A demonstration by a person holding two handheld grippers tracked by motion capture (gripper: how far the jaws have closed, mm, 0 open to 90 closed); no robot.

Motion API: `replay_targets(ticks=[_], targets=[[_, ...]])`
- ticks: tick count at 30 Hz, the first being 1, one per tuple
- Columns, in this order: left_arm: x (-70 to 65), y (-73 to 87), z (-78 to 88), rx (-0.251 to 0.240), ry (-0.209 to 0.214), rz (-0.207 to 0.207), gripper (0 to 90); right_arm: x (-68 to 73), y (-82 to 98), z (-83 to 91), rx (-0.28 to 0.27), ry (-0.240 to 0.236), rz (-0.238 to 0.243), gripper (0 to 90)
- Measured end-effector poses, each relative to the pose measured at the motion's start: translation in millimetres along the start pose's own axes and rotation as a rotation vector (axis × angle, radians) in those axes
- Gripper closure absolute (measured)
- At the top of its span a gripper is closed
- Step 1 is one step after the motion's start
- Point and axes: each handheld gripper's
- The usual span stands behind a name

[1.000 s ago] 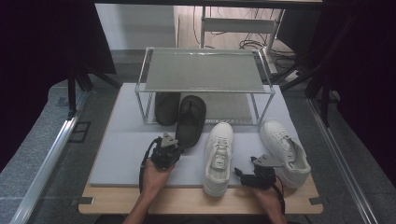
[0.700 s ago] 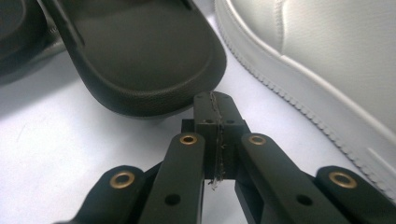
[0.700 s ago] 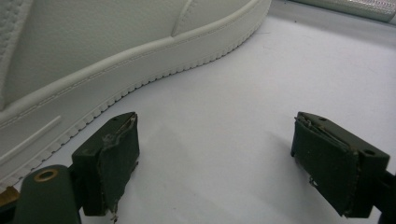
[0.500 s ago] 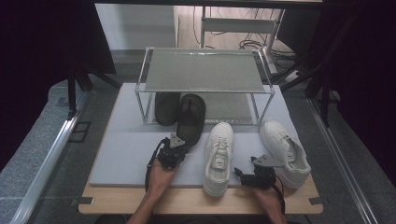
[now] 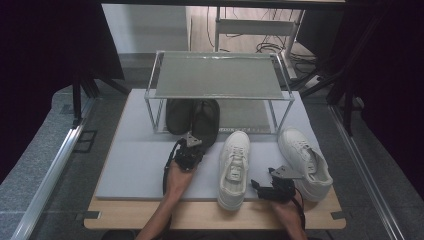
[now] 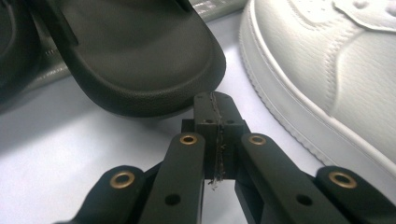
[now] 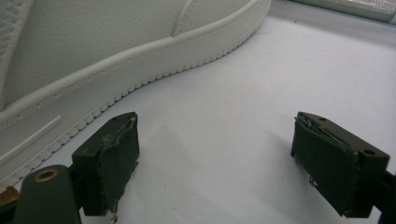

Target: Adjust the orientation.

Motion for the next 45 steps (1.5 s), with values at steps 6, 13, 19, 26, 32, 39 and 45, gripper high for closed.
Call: replay_targets(ticks=[6, 13, 19, 26, 32, 39, 45], targets=[[3.9, -8.4, -11.5, -0.004, -0.013, 0.009, 89.8, -0.1, 0.0, 0.0, 0.000, 0.000, 0.000, 15.0], [8.8, -16.2, -22.0, -0.003, -0.038, 0.007, 89.8, -0.1, 0.0, 0.1, 0.000, -0.001, -0.001, 15.0], [14.4, -22.2, -29.2, -0.005, -0.057, 0.018, 89.8, -0.1, 0.0, 0.1, 0.000, -0.001, -0.001, 15.0], [21.5, -27.3, -37.0, -0.006, -0.077, 0.019, 89.8, -0.1, 0.0, 0.0, -0.001, -0.001, -0.001, 15.1], [21.8, -31.6, -43.7, -0.005, -0.092, 0.020, 89.8, -0.2, 0.0, 0.0, -0.001, -0.001, -0.001, 15.1], [21.6, -32.0, -47.7, -0.015, -0.091, 0.035, 89.8, -0.2, 0.0, 0.1, -0.001, -0.001, -0.001, 15.0], [18.7, -31.3, -40.5, -0.027, -0.070, 0.025, 87.9, -0.2, 0.0, 0.1, -0.001, -0.001, -0.001, 15.0]])
Point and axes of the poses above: each handheld gripper's, and its own axes: z roughly backward along the jaws, y roughly out of its underside, x roughly to its left, and after that the axes turned 13 degrees about -y, right-handed
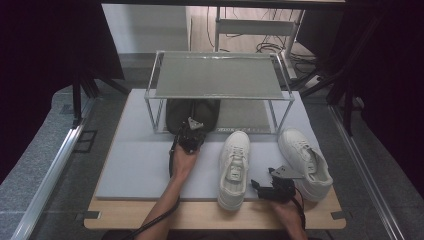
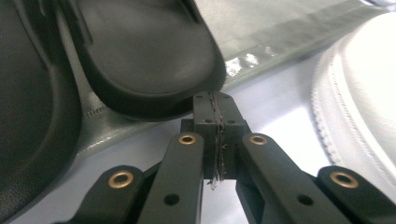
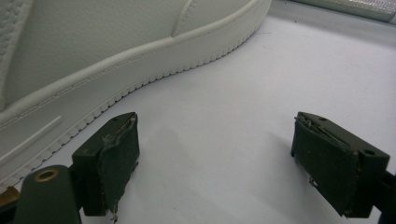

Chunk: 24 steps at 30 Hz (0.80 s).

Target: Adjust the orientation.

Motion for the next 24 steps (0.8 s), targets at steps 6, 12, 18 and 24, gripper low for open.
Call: replay_targets(ticks=[6, 12, 18, 24], targets=[[-2.1, -1.6, 12.8, -0.023, 0.012, -0.030, 81.9, 0.0, 0.0, 0.0, 0.000, 0.000, 0.001, 15.1], [-1.0, 3.2, 22.7, -0.027, 0.021, -0.047, 75.0, 0.2, 0.0, 0.0, 0.002, 0.004, 0.001, 15.0], [0.4, 6.7, 35.7, -0.040, 0.021, -0.075, 62.8, 0.2, -0.1, -0.1, 0.003, 0.005, 0.002, 15.0], [0.3, 9.5, 49.1, -0.038, 0.034, -0.110, 49.9, 0.3, -0.1, -0.1, 0.003, 0.005, 0.002, 15.0]])
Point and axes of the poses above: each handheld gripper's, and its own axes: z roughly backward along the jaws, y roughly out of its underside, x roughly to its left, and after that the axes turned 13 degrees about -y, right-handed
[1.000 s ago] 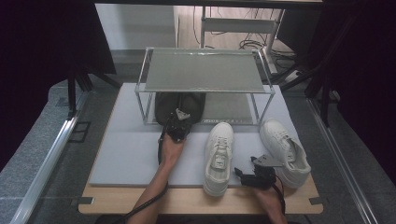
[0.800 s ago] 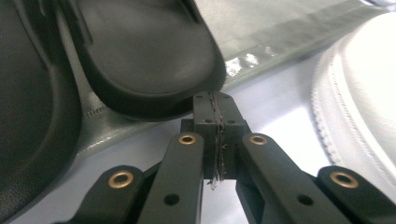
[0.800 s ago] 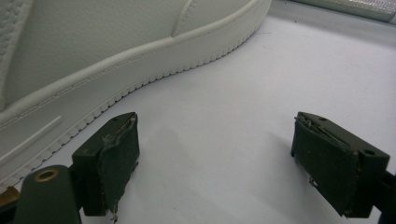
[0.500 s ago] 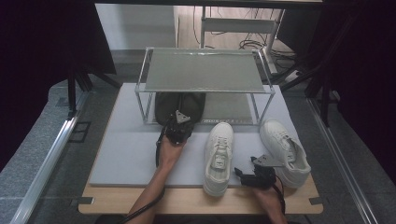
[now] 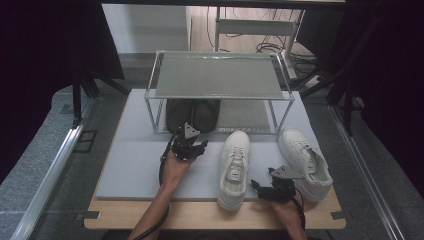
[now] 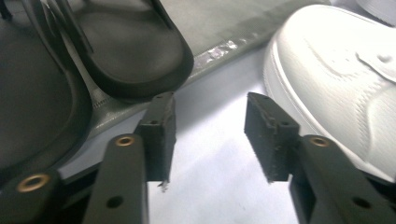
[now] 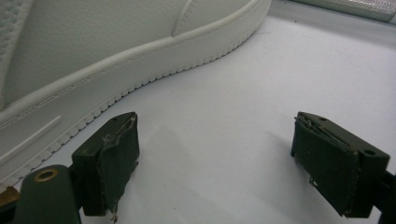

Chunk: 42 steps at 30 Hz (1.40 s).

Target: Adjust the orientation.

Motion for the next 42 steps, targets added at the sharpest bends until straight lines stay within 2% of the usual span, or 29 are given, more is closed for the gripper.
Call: replay_targets(ticks=[2, 7, 11, 24, 32, 38, 42], targets=[[-0.6, 1.5, 3.7, -0.001, 0.002, -0.008, 46.7, 0.0, 0.0, 0.0, 0.000, 0.000, 0.000, 15.0], [1.6, 8.8, 12.4, -0.013, 0.011, 0.006, 37.8, 0.0, 0.0, 0.0, 0.000, 0.000, 0.000, 15.0], [3.1, 14.0, 17.2, -0.010, -0.007, -0.001, 30.5, -0.1, 0.0, 0.0, 0.000, 0.000, -0.001, 15.0], [14.6, 36.1, 40.6, 0.001, 0.001, 0.061, 15.1, -0.1, 0.0, 0.1, 0.000, -0.001, -0.002, 15.0], [17.6, 54.8, 56.0, 0.029, -0.016, 0.040, 11.9, -0.1, 0.0, 0.1, 0.001, -0.001, -0.001, 15.0], [15.7, 71.0, 65.7, 0.032, -0.059, 0.023, 11.6, 0.0, 0.0, 0.2, 0.002, -0.002, 0.000, 15.1], [15.1, 85.9, 69.3, 0.028, -0.067, 0.044, 11.5, 0.0, 0.0, 0.2, 0.002, -0.002, 0.000, 15.1]])
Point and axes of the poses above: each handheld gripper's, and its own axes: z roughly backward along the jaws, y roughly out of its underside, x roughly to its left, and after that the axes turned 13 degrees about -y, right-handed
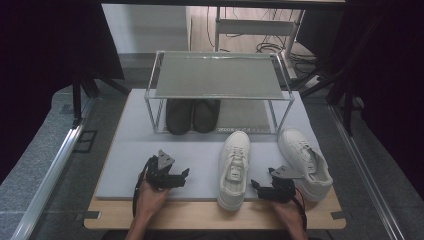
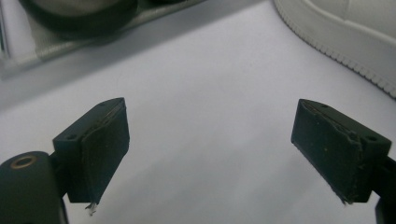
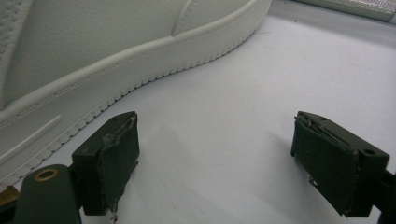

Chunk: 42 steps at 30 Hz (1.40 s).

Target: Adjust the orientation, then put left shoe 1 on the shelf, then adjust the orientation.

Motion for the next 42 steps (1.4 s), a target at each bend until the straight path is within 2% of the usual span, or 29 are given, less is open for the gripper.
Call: replay_targets(ticks=[10, 14, 23, 29, 36, 42], targets=[[4.1, 32.0, 5.2, 0.014, -0.053, 0.029, 11.5, 0.1, -0.2, 0.1, 0.000, 0.000, -0.002, 15.4], [8.2, 38.9, 4.2, 0.011, -0.033, 0.075, 11.6, 1.0, 0.2, 0.2, -0.004, 0.004, -0.006, 15.5], [8.5, 39.2, 3.8, 0.011, -0.030, 0.077, 11.4, 0.1, -1.8, 4.7, 0.003, 0.000, -0.014, 15.7], [8.8, 39.1, 3.5, 0.012, -0.029, 0.077, 11.3, 3.4, -11.2, 15.8, 0.003, 0.003, -0.013, 15.2], [8.8, 38.7, 3.1, 0.012, -0.030, 0.075, 11.2, 9.1, -24.7, 28.9, -0.003, -0.034, -0.045, 12.9], [8.5, 38.7, 3.1, 0.012, -0.031, 0.076, 11.2, 17.1, -34.6, 35.9, 0.001, -0.049, -0.028, 11.5]])
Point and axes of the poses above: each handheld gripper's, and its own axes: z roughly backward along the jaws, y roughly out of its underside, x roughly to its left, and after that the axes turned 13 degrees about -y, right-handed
